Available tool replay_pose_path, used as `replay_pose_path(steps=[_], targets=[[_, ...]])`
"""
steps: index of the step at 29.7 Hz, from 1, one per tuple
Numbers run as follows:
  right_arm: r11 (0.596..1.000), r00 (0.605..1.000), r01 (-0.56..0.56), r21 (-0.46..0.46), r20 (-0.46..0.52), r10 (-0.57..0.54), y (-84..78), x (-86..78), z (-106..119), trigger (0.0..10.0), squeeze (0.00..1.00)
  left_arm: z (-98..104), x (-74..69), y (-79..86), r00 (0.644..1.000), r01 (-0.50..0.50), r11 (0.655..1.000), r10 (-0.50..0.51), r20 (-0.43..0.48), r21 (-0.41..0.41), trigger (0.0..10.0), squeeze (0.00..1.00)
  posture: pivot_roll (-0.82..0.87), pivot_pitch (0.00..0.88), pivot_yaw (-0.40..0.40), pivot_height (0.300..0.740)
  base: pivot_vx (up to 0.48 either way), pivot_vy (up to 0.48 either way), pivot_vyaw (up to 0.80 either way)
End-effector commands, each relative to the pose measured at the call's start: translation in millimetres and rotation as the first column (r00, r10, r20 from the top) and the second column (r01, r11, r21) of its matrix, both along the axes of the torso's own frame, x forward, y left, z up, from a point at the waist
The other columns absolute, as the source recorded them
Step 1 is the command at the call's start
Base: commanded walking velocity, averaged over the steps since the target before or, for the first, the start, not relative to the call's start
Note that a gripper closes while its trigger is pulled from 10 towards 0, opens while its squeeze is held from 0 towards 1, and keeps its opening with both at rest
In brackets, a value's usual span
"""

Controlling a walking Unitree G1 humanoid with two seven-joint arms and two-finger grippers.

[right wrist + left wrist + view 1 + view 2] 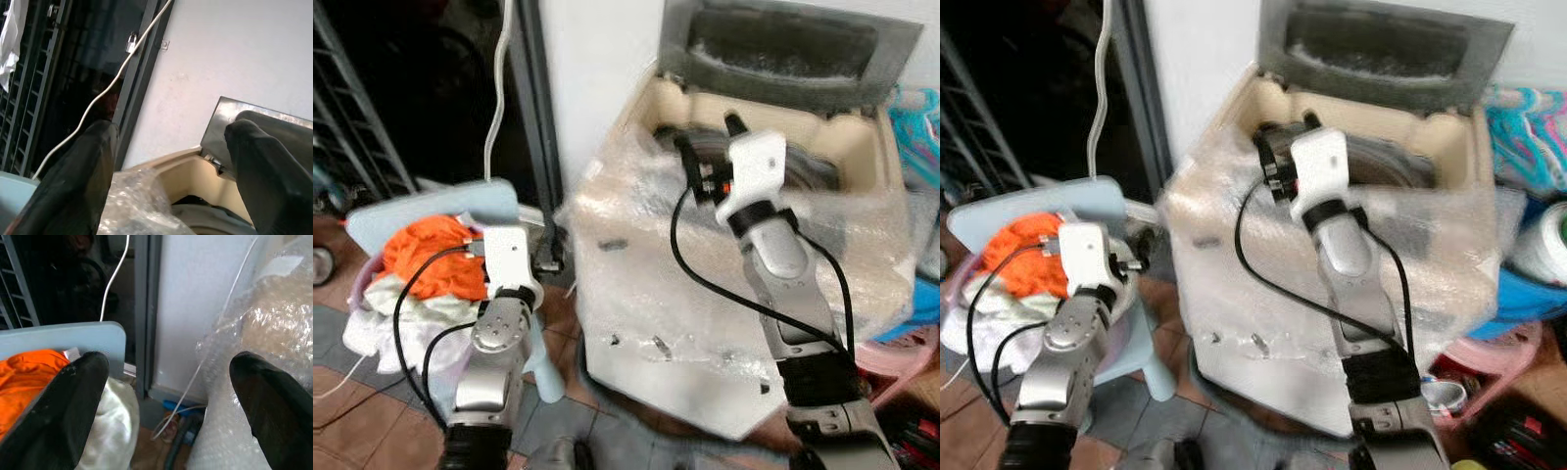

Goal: Clothes washing

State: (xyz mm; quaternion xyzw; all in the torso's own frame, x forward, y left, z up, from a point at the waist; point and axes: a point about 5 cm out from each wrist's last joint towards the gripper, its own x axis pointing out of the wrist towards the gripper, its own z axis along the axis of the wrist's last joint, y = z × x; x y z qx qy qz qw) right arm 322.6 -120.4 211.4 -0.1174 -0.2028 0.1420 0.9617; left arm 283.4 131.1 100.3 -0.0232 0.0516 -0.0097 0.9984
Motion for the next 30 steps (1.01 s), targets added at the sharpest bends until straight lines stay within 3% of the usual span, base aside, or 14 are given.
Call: replay_pose_path(steps=[1,16,23,30], targets=[[1.000,1.000,0.006,0.001,-0.006,-0.006,1.8,-3.0,-2.2,10.0,1.00,3.6,2.9,1.3,1.000,-0.001,1.000,0.001,0.009,0.019,10.0,0.00,-0.07,0.000,0.017,0.740,0.000,0.480,0.00],[1.000,0.998,-0.014,0.010,-0.062,0.014,12.1,-11.4,-16.4,10.0,1.00,4.9,0.8,6.9,0.999,-0.030,0.998,0.028,0.036,0.057,10.0,0.00,-0.06,0.000,0.017,0.740,0.000,0.416,0.00],[0.999,0.994,-0.033,0.013,-0.107,0.035,16.2,-15.0,-26.2,10.0,1.00,7.6,-0.2,10.0,0.998,-0.011,0.999,0.009,0.065,0.040,10.0,0.00,-0.06,0.000,0.017,0.740,0.000,0.000,0.80],[0.998,0.990,-0.054,0.016,-0.132,0.056,20.1,-17.1,-31.7,10.0,1.00,5.5,-2.9,11.1,0.999,-0.011,1.000,0.010,0.038,0.015,10.0,0.00,-0.05,0.000,0.016,0.740,0.000,0.000,0.80]])
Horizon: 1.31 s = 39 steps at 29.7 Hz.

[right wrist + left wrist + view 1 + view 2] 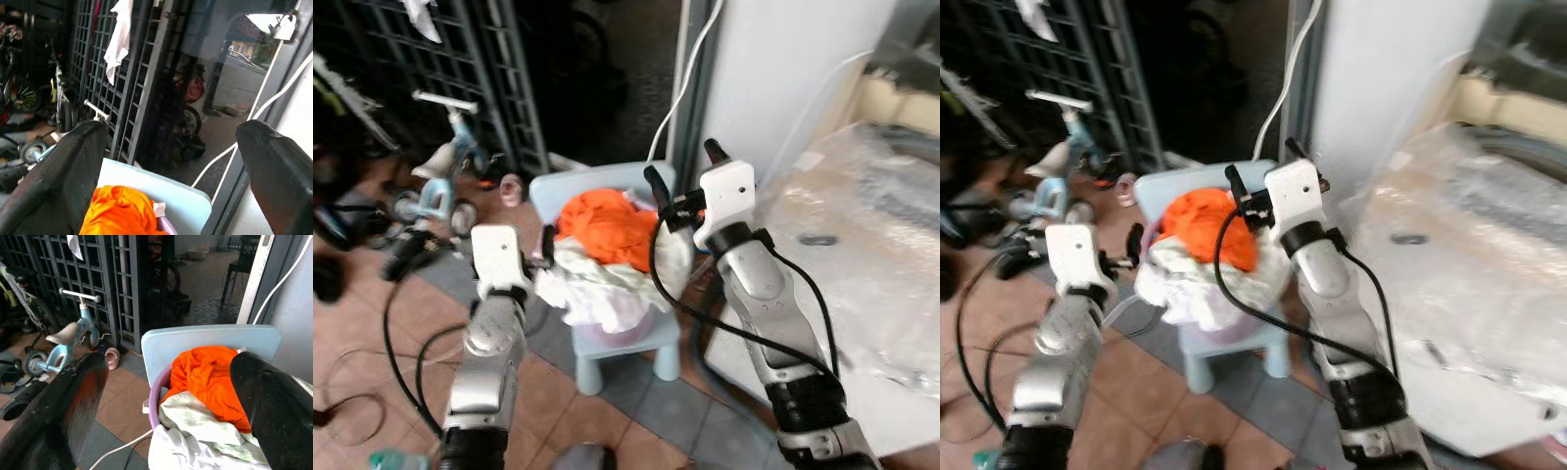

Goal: Clothes washing

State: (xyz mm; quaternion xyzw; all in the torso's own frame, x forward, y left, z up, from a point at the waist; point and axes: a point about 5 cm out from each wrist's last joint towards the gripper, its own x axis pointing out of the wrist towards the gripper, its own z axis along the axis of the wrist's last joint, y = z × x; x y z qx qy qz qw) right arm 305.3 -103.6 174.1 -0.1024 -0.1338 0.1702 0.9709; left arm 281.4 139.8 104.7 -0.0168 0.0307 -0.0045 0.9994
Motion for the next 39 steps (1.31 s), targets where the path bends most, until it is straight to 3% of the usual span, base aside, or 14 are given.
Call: replay_pose_path(steps=[1,7,8,9,10,11,17,24,39], targets=[[1.000,1.000,-0.015,0.013,0.011,0.015,3.7,0.3,5.0,10.0,1.00,1.2,-0.9,2.8,1.000,0.002,1.000,-0.002,-0.002,0.003,10.0,0.00,-0.05,0.000,0.016,0.740,0.000,0.000,0.80],[1.000,0.999,-0.025,0.005,-0.035,0.025,6.6,1.2,-3.0,10.0,1.00,1.1,-0.7,5.7,1.000,-0.005,1.000,0.005,-0.019,-0.007,10.0,0.00,-0.05,0.000,0.015,0.740,0.000,0.000,0.60],[1.000,0.999,-0.025,0.004,-0.043,0.025,6.7,1.1,-4.6,10.0,0.89,2.1,-0.6,5.7,1.000,-0.003,1.000,0.003,-0.008,0.000,10.0,0.00,-0.05,0.000,0.015,0.740,0.000,0.000,0.00],[1.000,0.999,-0.025,0.004,-0.043,0.025,6.7,1.1,-4.6,10.0,0.89,2.1,-0.6,5.7,1.000,-0.003,1.000,0.003,-0.008,0.000,10.0,0.00,-0.05,0.000,0.015,0.740,0.000,0.000,0.00],[1.000,0.999,-0.022,0.005,-0.049,0.022,6.5,1.0,-5.9,10.0,0.20,2.9,-0.7,5.3,1.000,0.006,1.000,-0.006,0.002,0.005,10.0,0.00,-0.05,0.000,0.015,0.740,0.000,0.000,0.00],[1.000,0.998,-0.024,0.010,-0.060,0.025,7.1,0.5,-7.9,10.0,0.00,2.7,-1.4,5.4,1.000,0.013,1.000,-0.013,0.004,0.010,10.0,0.00,-0.05,0.000,0.015,0.740,0.371,0.000,0.00],[0.999,0.996,-0.036,-0.010,-0.084,0.035,9.6,-1.6,-13.8,10.0,0.00,1.4,-3.1,6.4,1.000,0.017,1.000,-0.017,-0.003,0.010,10.0,0.00,-0.05,0.000,0.015,0.740,0.460,0.000,0.00],[0.999,0.971,-0.019,-0.034,-0.240,0.010,3.8,-4.8,-41.9,10.0,0.00,-1.7,-6.4,7.0,1.000,0.014,1.000,-0.013,-0.017,0.014,10.0,0.00,-0.05,0.000,0.013,0.740,0.480,0.000,0.00],[0.997,0.942,-0.052,-0.049,-0.335,0.033,4.7,-11.4,-61.0,10.0,0.00,-3.5,-9.2,7.6,0.999,0.009,1.000,-0.009,-0.031,0.003,10.0,0.00,-0.05,0.000,0.012,0.740,0.454,0.000,0.00]])
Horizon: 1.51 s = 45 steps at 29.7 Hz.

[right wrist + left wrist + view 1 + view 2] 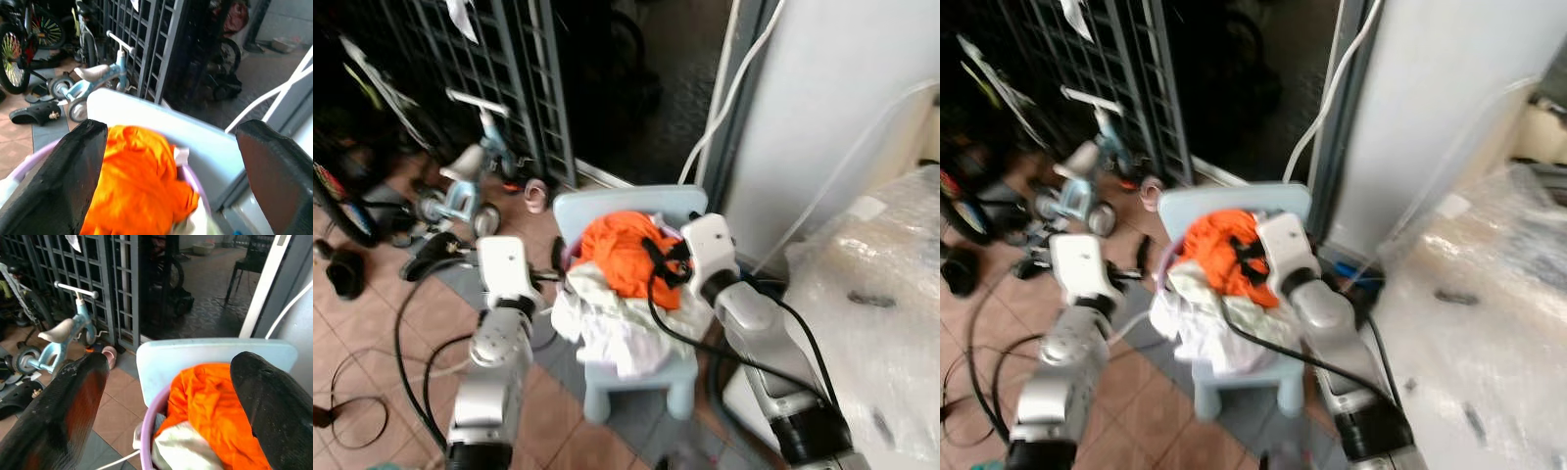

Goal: Clothes washing

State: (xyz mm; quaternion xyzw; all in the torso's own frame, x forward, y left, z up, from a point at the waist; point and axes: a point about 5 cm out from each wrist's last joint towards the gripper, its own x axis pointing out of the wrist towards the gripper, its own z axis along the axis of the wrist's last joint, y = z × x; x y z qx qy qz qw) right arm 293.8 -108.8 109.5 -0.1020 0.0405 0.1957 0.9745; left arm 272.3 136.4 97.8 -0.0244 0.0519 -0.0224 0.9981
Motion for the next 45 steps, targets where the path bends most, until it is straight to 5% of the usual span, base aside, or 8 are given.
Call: replay_pose_path(steps=[1,10,30,31,32,33,36,45], targets=[[0.999,0.999,-0.033,0.004,-0.014,0.033,9.9,-0.3,0.7,10.0,0.00,3.3,-0.4,10.8,1.000,-0.027,0.999,0.027,0.011,0.019,10.0,0.00,-0.05,0.000,0.012,0.740,0.435,0.000,0.00],[0.997,0.989,-0.070,-0.045,-0.133,0.064,9.4,-1.5,-20.9,10.0,0.00,-4.5,-8.0,13.4,0.996,-0.067,0.995,0.070,-0.051,0.070,10.0,0.00,-0.01,0.000,-0.002,0.740,0.036,0.000,0.00],[0.993,0.907,-0.043,-0.110,-0.420,-0.007,29.1,12.2,-78.1,10.0,0.00,-20.1,-106.7,61.8,0.925,-0.143,0.955,0.222,-0.308,0.258,10.0,0.00,0.27,0.121,-0.098,0.740,0.000,0.000,0.00],[0.990,0.900,-0.011,-0.141,-0.432,-0.051,28.9,15.1,-82.1,5.0,0.00,-19.4,-112.6,62.5,0.921,-0.139,0.956,0.221,-0.320,0.260,10.0,0.00,0.27,0.130,-0.097,0.740,0.000,0.000,0.00],[0.990,0.900,-0.011,-0.141,-0.432,-0.051,28.9,15.1,-82.1,5.0,0.00,-19.4,-112.6,62.5,0.921,-0.139,0.956,0.221,-0.320,0.260,10.0,0.00,0.27,0.130,-0.097,0.740,0.000,0.000,0.00],[0.991,0.893,0.006,-0.133,-0.445,-0.065,28.8,15.2,-84.1,1.7,0.00,-19.0,-115.0,62.2,0.920,-0.137,0.956,0.220,-0.324,0.259,10.0,0.00,0.27,0.131,-0.097,0.740,0.000,0.000,0.00],[0.992,0.875,0.029,-0.120,-0.477,-0.083,29.9,14.3,-88.9,0.0,0.00,-17.4,-116.1,60.1,0.920,-0.130,0.958,0.213,-0.328,0.257,10.0,0.00,0.27,0.137,-0.094,0.740,0.000,0.000,0.00],[0.974,0.842,0.077,-0.215,-0.509,-0.179,36.4,11.4,-102.1,0.0,0.00,-10.8,-111.0,51.4,0.926,-0.114,0.963,0.192,-0.326,0.244,10.0,0.00,0.24,0.156,-0.107,0.740,0.000,0.000,0.00]])
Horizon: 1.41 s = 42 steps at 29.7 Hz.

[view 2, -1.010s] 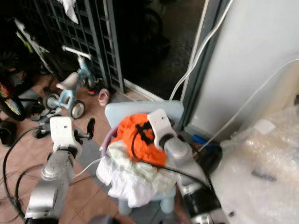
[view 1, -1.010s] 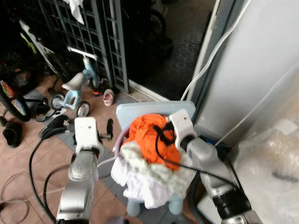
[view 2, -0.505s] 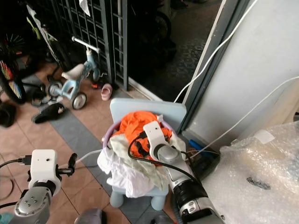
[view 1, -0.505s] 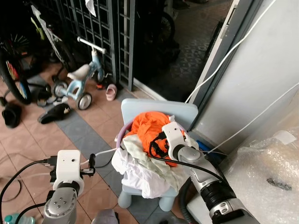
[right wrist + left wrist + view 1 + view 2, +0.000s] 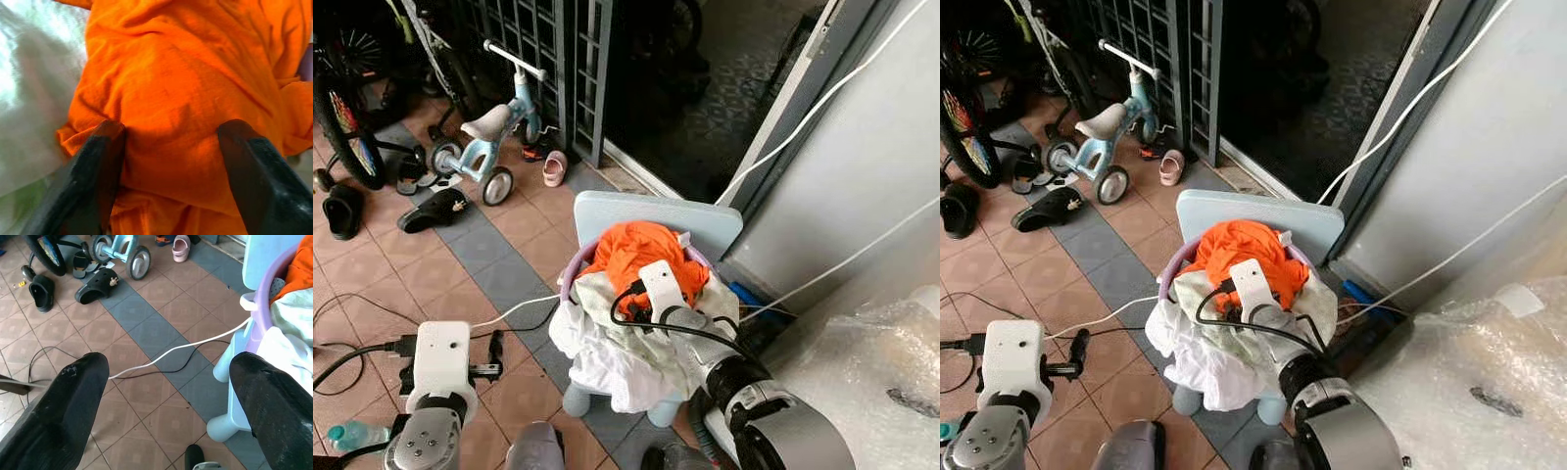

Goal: Clothes washing

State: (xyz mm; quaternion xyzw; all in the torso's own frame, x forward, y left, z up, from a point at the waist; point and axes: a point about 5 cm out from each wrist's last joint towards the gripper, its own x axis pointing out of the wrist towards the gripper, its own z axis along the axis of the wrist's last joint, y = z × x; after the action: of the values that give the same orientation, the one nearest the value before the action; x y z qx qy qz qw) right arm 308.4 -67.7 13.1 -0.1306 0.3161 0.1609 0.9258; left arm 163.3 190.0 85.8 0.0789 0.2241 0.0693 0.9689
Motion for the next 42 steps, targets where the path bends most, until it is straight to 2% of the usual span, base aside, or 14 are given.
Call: replay_pose_path(steps=[1,7,13,21,27,30,32,39,42], targets=[[0.999,0.999,0.039,-0.012,-0.036,-0.040,-5.1,-4.4,-7.3,0.0,0.00,0.6,-2.0,-2.9,1.000,0.002,1.000,-0.002,-0.006,-0.005,10.0,0.00,0.23,0.156,-0.109,0.740,0.000,0.000,0.00],[0.997,0.995,0.071,0.015,-0.066,-0.069,-9.2,-2.4,-7.6,0.0,0.00,2.7,3.5,-8.6,1.000,-0.006,1.000,0.006,0.008,-0.027,10.0,0.00,0.21,0.143,-0.124,0.740,0.000,0.000,0.00],[0.993,0.990,0.111,0.044,-0.091,-0.107,-15.9,0.2,-6.9,0.0,0.00,0.7,10.0,-3.0,1.000,-0.014,1.000,0.014,0.011,-0.008,10.0,0.00,0.20,0.143,-0.127,0.740,0.000,0.000,0.00],[0.988,0.980,0.133,0.083,-0.157,-0.119,-16.6,-7.9,-15.3,0.0,0.00,-1.7,3.7,-7.6,1.000,-0.029,1.000,0.029,0.004,-0.011,10.0,0.00,0.22,0.132,-0.142,0.740,0.000,0.000,0.00],[0.981,0.973,0.142,0.129,-0.200,-0.115,-12.0,-11.6,-18.0,0.0,0.00,-1.8,2.7,-4.9,0.999,-0.047,0.999,0.047,0.005,-0.004,10.0,0.00,0.23,0.130,-0.150,0.740,0.000,0.000,0.00],[0.981,0.978,0.131,0.144,-0.181,-0.104,-9.2,-8.7,-14.5,0.0,0.00,-2.2,5.1,-4.1,0.999,-0.049,0.999,0.049,0.010,0.000,10.0,0.00,0.22,0.121,-0.150,0.740,0.000,0.000,0.00],[0.988,0.985,0.114,0.108,-0.142,-0.098,-11.0,-5.7,-11.9,0.0,0.00,-2.2,6.6,-4.1,0.999,-0.049,0.999,0.049,0.015,0.004,10.0,0.00,0.22,0.121,-0.150,0.740,0.000,0.000,0.00],[0.989,0.992,0.075,0.129,-0.110,-0.061,-10.1,0.0,-5.0,0.0,0.00,-5.2,24.2,-9.0,0.999,-0.028,1.000,0.028,0.041,0.000,10.0,0.00,0.19,0.069,-0.145,0.740,0.000,0.000,0.00],[0.991,0.996,0.048,0.127,-0.085,-0.038,-14.9,6.0,0.9,0.0,0.00,-5.8,37.4,-11.0,0.998,-0.016,1.000,0.016,0.063,0.000,10.0,0.00,0.17,0.028,-0.141,0.740,0.000,0.000,0.00]])
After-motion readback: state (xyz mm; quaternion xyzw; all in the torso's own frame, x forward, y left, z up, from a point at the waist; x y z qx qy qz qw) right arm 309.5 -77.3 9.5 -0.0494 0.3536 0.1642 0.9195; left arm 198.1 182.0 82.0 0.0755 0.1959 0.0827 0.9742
